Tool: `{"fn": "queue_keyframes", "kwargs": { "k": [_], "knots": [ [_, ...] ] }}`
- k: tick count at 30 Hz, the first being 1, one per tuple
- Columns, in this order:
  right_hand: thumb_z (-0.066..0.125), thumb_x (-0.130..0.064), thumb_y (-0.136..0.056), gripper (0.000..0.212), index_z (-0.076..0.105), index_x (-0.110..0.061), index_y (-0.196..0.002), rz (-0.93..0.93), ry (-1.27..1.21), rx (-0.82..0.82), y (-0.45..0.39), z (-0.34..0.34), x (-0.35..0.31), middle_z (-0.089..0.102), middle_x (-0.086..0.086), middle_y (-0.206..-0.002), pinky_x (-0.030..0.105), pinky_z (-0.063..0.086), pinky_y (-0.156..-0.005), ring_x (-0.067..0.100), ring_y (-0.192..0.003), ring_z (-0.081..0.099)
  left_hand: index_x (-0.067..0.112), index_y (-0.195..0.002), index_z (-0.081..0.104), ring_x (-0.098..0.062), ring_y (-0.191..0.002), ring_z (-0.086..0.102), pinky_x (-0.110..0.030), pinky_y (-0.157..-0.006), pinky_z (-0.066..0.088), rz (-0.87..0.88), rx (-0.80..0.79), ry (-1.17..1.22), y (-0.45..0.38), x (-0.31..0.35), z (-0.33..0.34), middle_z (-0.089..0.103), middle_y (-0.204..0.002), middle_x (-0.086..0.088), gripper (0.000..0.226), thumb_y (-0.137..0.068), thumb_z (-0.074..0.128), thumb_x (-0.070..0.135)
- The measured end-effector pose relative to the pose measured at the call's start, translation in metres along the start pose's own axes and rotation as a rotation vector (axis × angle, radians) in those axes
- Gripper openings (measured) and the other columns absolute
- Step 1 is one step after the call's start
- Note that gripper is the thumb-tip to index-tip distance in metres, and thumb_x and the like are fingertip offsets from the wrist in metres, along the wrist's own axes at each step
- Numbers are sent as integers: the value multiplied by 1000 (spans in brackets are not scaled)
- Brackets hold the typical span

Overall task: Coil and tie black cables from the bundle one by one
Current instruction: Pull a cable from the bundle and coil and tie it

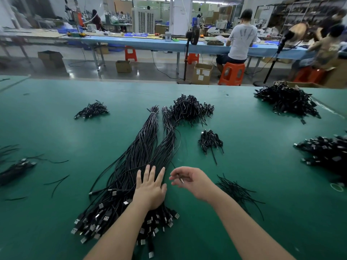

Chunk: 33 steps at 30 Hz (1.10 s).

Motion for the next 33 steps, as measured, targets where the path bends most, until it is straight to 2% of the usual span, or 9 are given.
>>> {"fn": "queue_keyframes", "kwargs": {
  "k": [5,13,15,19,22,25,29,31,33],
  "knots": [
    [62,-21,-98,12,74,-24,-98,-95,203,104,15,15,-10,75,6,-91,48,55,-90,34,-92,68,18,-157,-17,-26,-151,-24,-54,-119,-20,12,41,23,1,-1,2,-11,-168,-7,67,-102,9,46],
    [52,-30,-102,25,71,-18,-94,-241,194,141,32,15,-59,73,-3,-82,32,57,-81,13,-78,69,19,-158,-17,-26,-151,-25,-54,-119,-20,5,41,17,0,0,2,-15,-168,-5,65,-102,5,44],
    [49,-36,-102,30,70,-19,-88,-268,172,159,35,11,-74,68,-4,-71,35,57,-66,18,-64,63,19,-159,-15,-25,-151,-24,-54,-119,-21,10,45,36,1,0,2,-14,-168,-6,66,-102,8,44],
    [43,-64,-89,43,66,-32,-72,-365,54,225,42,-6,-106,43,-11,-49,20,27,-42,9,-44,32,19,-157,-17,-23,-151,-25,-51,-118,-24,-3,63,47,4,0,0,-12,-168,-5,67,-103,9,48],
    [44,-68,-92,47,69,-33,-72,-435,-62,261,43,-21,-122,39,-10,-50,35,25,-44,19,-48,30,24,-159,-13,-20,-152,-23,-48,-117,-24,-4,48,130,4,0,-3,-8,-169,-2,66,-103,10,49],
    [45,-67,-93,52,70,-28,-71,-412,-80,274,39,-35,-124,37,2,-56,42,25,-51,25,-55,29,24,-158,26,-17,-155,-2,-42,-123,-10,-62,96,468,3,-2,-20,17,-167,0,55,-107,27,43],
    [46,-71,-84,51,65,-30,-60,-185,40,194,31,-39,-104,38,4,-55,31,28,-53,20,-52,29,24,-125,67,-14,-131,50,-36,-113,36,-163,299,1119,16,0,-69,62,-133,9,30,-106,44,28],
    [53,-69,-80,48,64,-29,-56,-118,-15,88,29,-34,-94,40,-3,-51,26,31,-54,15,-47,32,24,-119,70,-13,-121,61,-40,-112,40,-77,126,1568,26,11,-102,71,-117,15,32,-105,44,35],
    [56,-64,-82,46,63,-27,-56,-87,-61,29,26,-28,-88,41,-7,-50,19,33,-52,9,-45,34,13,-119,72,-20,-118,66,-42,-108,45,61,-60,1863,34,21,-129,73,-121,-1,43,-101,46,42]
  ]
}}
Point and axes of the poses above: each hand's wrist, its own y-axis away from the middle knuckle, its own z-axis out of the palm, x = y × z, the point moved 1 cm from there along -y, towards the middle knuckle
